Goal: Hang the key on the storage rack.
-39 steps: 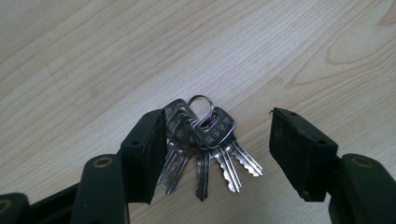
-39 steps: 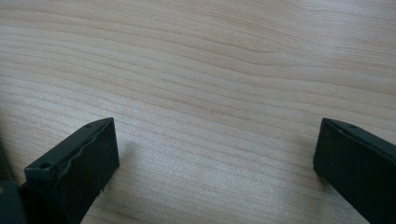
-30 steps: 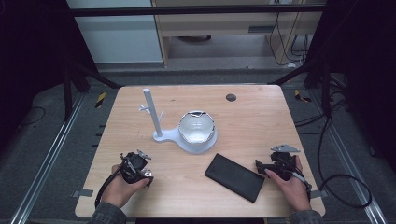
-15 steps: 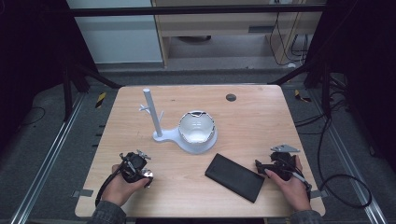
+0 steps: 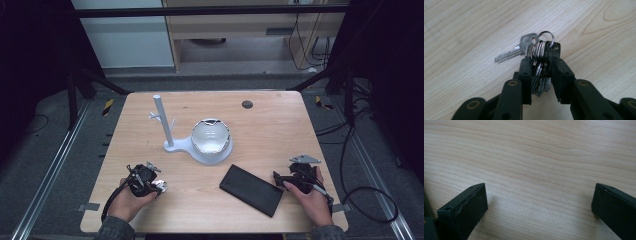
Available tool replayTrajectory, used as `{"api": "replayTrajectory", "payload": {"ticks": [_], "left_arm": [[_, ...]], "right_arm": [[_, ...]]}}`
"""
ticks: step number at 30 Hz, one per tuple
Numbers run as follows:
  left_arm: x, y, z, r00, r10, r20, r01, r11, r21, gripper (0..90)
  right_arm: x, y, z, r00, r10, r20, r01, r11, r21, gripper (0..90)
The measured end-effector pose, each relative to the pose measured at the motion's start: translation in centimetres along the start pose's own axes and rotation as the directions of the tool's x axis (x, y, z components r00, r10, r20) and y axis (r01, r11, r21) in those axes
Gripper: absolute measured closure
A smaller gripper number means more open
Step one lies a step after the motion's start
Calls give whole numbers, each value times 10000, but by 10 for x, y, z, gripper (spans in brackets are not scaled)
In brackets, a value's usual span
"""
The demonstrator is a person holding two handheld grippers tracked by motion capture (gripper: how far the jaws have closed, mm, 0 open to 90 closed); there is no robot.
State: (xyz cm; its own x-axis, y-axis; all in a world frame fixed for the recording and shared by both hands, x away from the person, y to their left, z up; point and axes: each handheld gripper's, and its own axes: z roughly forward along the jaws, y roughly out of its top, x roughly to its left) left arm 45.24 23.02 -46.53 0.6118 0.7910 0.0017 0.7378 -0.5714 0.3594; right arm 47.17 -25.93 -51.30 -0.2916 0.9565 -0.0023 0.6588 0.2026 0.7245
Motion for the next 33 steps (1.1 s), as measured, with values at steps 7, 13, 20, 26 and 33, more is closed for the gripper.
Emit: {"api": "replayTrajectory", "payload": {"ticks": [7, 13, 20, 26, 33], "left_arm": [[-8, 3, -5, 9991, 403, -160, -403, 9992, -13, 857], [-13, 4, 3, 9966, 744, -341, -731, 9967, 359, 862], [-14, 5, 3, 9950, 918, -394, -907, 9955, 286, 865], [-7, 10, -24, 9965, 798, -261, -806, 9963, -307, 866], [3, 27, -63, 9948, 931, -414, -960, 9926, -744, 865]], "right_arm": [[0, 0, 0, 10000, 1, -13, -1, 10000, 7, 7], [0, 0, 0, 10000, -28, -16, 28, 10000, 0, 7], [0, 0, 0, 10000, -25, -21, 25, 10000, -3, 7], [1, 0, 0, 10000, -28, -18, 28, 10000, 0, 7], [1, 0, 0, 10000, -34, -18, 34, 10000, 5, 7]]}}
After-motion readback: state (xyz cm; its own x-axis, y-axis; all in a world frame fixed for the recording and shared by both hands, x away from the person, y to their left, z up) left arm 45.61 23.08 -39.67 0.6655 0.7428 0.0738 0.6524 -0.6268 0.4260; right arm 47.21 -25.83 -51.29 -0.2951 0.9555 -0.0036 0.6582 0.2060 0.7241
